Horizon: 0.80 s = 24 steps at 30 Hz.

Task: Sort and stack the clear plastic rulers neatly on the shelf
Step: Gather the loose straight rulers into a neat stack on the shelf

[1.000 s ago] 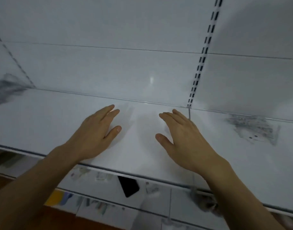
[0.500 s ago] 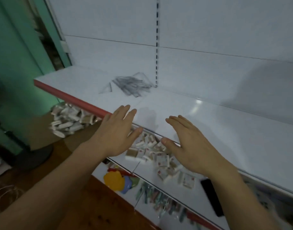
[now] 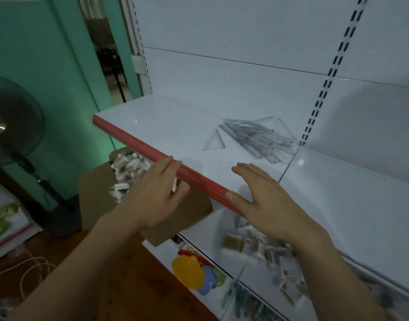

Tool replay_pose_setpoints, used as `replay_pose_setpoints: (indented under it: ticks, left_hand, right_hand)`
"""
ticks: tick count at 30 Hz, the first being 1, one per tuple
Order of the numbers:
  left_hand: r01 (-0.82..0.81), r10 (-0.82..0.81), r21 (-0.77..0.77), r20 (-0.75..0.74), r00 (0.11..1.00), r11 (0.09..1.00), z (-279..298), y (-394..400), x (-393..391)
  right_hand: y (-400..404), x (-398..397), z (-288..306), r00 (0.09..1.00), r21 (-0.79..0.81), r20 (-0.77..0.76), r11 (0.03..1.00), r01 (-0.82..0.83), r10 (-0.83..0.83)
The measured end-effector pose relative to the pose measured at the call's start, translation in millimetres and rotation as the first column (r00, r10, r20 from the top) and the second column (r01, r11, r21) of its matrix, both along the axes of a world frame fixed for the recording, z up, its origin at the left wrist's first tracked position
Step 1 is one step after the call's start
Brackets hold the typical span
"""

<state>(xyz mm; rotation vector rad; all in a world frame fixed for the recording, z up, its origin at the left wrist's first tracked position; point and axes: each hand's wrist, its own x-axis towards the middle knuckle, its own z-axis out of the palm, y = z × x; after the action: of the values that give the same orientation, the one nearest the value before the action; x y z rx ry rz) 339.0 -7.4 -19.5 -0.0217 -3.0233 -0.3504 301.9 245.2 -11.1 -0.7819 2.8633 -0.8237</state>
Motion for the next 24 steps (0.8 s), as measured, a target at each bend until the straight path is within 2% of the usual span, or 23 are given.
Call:
replay_pose_setpoints:
  ticks: [6, 11, 14, 18, 24]
  left_hand:
    - [0.068, -0.070, 0.036, 0.049, 0.996, 0.997, -3, -52, -65]
    - [0.192, -0.193, 0.054, 0.006, 0.981, 0.980, -10, -81, -126]
    - [0.322, -0.322, 0.028, 0.014, 0.947, 0.946, -12, -84, -170]
    - [0.452, -0.452, 0.010, 0.012, 0.892, 0.892, -11, -88, -230]
    - [0.635, -0.635, 0.020, 0.034, 0.771, 0.772, -9, -83, -299]
  right_hand:
    - [-68, -65, 0, 0.995, -0.046, 0.043, 0.994, 0.094, -0.092]
    - [-102, -105, 1, 0.974, 0.044, 0.059, 0.975, 0.218, -0.220]
    - [-115, -124, -1, 0.920, 0.154, 0.024, 0.911, 0.384, -0.391]
    - [-136, -152, -5, 0.827, 0.315, 0.033, 0.791, 0.524, -0.561]
    - [-146, -178, 5, 0.716, 0.297, 0.161, 0.725, 0.621, -0.679]
